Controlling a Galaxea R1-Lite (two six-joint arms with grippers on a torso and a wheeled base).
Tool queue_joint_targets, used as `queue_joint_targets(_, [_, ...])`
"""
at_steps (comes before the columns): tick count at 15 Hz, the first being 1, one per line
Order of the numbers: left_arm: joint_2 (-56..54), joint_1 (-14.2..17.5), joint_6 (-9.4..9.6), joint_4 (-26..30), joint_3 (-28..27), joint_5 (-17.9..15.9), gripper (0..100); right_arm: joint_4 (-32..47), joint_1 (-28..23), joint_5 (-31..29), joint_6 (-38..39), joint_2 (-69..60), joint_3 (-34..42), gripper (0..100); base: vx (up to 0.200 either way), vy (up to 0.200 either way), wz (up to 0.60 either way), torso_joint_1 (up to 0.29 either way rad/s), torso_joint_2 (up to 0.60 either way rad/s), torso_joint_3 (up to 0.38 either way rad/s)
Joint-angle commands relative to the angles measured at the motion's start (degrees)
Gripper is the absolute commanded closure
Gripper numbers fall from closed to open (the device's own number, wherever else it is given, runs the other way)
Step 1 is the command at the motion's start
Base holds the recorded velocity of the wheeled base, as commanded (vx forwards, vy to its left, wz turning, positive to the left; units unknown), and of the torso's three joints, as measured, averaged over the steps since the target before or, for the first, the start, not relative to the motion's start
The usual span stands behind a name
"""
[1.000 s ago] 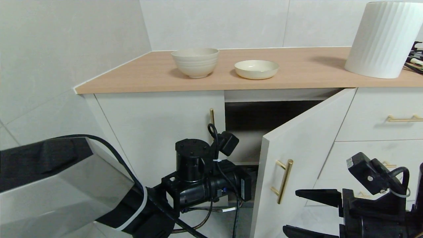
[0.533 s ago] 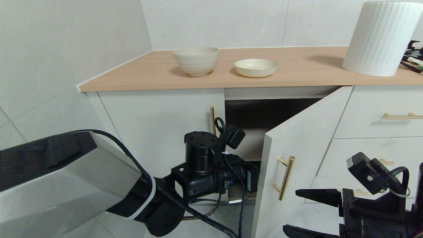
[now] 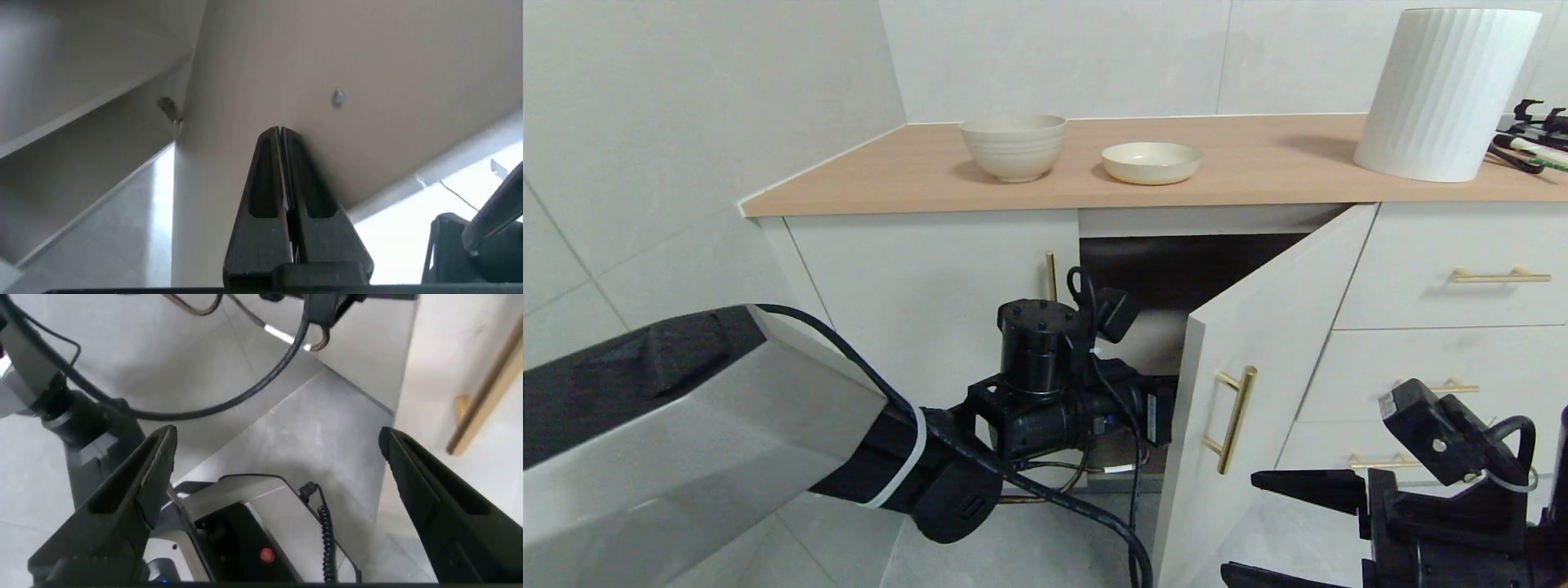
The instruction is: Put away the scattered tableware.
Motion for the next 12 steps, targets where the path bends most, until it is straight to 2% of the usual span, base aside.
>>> queue_joint_targets(1, [0.5, -0.2, -0.03, 0.1, -0.8, -0.1, 100, -0.1, 0.3, 0.0, 0.1, -0.5, -0.1, 0, 0.0, 0.0, 0.0, 0.0, 0.0, 0.0])
queue_joint_targets(5, [0.4, -2.8, -0.03, 0.6, -1.9, 1.0, 100, 0.1, 5.6, 0.2, 3.2, -5.4, -0.3, 0, 0.0, 0.0, 0.0, 0.0, 0.0, 0.0])
queue_joint_targets(7, [-0.4, -7.4, 0.05, 4.4, -5.1, 1.1, 100, 0.0, 6.7, 0.6, 3.7, -7.6, -0.3, 0, 0.0, 0.0, 0.0, 0.0, 0.0, 0.0])
queue_joint_targets(9, [-2.5, -14.2, 0.05, 10.2, -6.9, 1.0, 100, 0.0, 7.0, 2.7, 3.8, -9.0, -0.4, 0, 0.0, 0.0, 0.0, 0.0, 0.0, 0.0])
queue_joint_targets(10, [-3.5, -15.4, 0.05, 11.4, -6.9, 1.0, 100, 0.0, 7.0, 2.9, 3.8, -9.5, -0.3, 0, 0.0, 0.0, 0.0, 0.0, 0.0, 0.0])
queue_joint_targets(11, [-5.8, -15.7, -0.03, 13.1, -6.1, 1.0, 100, 0.0, 7.0, 3.0, 3.9, -9.8, -0.4, 0, 0.0, 0.0, 0.0, 0.0, 0.0, 0.0])
queue_joint_targets(12, [-7.4, -13.4, -0.03, 13.0, -4.7, 1.2, 100, 0.0, 6.9, 3.0, 4.1, -9.8, -0.4, 0, 0.0, 0.0, 0.0, 0.0, 0.0, 0.0])
